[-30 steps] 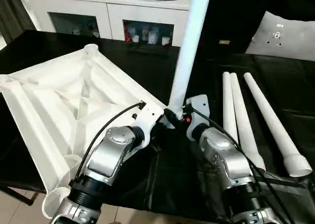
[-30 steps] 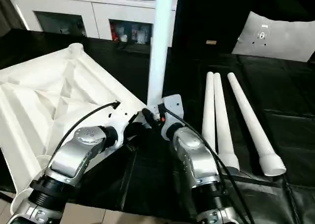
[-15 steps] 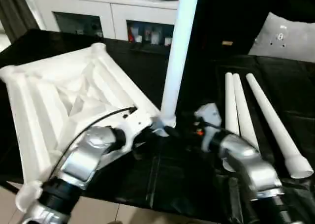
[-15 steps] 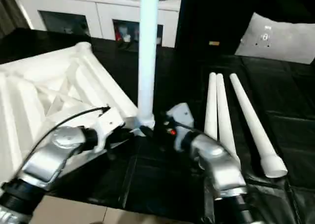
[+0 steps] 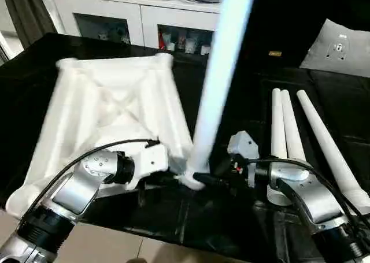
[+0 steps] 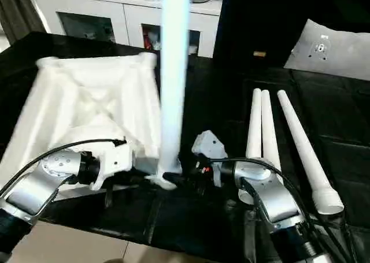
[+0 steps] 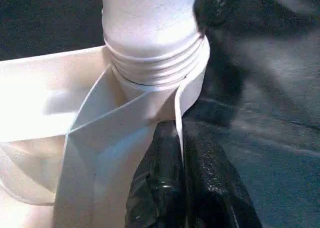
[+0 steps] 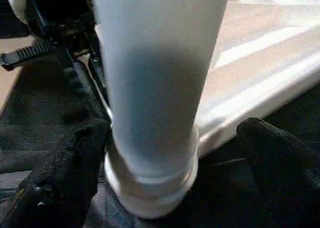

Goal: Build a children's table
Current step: Rotate leg to tighten

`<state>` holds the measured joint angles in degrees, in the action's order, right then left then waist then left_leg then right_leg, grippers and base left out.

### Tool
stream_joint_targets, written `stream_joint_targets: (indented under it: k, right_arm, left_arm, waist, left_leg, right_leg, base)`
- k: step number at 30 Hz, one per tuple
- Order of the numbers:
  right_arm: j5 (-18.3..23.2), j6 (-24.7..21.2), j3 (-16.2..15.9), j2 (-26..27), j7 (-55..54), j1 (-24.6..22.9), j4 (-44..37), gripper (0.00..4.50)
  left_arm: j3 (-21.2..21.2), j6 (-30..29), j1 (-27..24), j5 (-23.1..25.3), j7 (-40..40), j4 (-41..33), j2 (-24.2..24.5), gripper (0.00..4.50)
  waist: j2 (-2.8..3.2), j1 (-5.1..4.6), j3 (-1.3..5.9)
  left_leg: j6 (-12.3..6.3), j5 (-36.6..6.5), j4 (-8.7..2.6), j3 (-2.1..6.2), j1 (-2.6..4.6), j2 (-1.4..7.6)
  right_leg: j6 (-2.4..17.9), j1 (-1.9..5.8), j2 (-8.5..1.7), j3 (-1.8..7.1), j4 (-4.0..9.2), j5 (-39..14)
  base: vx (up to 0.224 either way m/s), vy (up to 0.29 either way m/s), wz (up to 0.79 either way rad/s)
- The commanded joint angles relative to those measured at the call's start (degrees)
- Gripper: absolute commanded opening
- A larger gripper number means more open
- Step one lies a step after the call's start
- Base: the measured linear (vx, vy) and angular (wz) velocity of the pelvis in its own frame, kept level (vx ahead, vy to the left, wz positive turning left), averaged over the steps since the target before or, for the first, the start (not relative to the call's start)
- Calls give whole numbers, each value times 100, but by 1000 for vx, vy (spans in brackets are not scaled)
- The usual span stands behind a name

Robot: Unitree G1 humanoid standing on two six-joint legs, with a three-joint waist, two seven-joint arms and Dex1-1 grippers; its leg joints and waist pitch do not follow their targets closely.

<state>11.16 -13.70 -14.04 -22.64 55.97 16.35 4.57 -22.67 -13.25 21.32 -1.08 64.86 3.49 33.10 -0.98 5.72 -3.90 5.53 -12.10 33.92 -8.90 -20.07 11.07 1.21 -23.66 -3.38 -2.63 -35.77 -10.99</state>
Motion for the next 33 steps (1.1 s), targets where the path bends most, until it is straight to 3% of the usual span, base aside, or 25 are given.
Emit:
stream_joint_targets:
  k: [1, 18, 27, 33]
  right_arm:
    - [119, -109, -17, -59, 166, 45, 18, 418]
    - [195, -206, -107, -88, 466, 17, 55, 271]
    - [181, -206, -188, -55, 500, -53, 56, 264]
    - [205, -333, -232, 55, 342, -261, -51, 264]
  left_arm:
    - [-188, 153, 68, 39, 209, -42, 57, 0]
    - [-183, 344, 83, 92, 302, 112, 82, 0]
    - [-159, 268, 55, 67, 294, 110, 91, 0]
    - [-21, -133, 36, -22, 66, 34, -31, 0]
  waist:
    - [22, -29, 351]
    - [15, -51, 360]
    - [16, -47, 374]
    - [45, -37, 382]
  left_leg:
    - [-217, -638, -391, -17, -23, 157]
    - [-222, -545, -379, -22, -29, 151]
    - [-225, -497, -372, -21, -26, 153]
    - [-183, -549, -376, -19, -14, 157]
  right_leg:
    - [1144, 354, -385, 268, 403, -801]
    - [1138, 358, -379, 265, 400, -783]
    - [1177, 365, -379, 262, 380, -683]
    - [1200, 364, -383, 258, 387, -704]
  base:
    - [0, 0, 0]
    - [0, 0, 0]
    - [0, 0, 0]
    - [0, 0, 0]
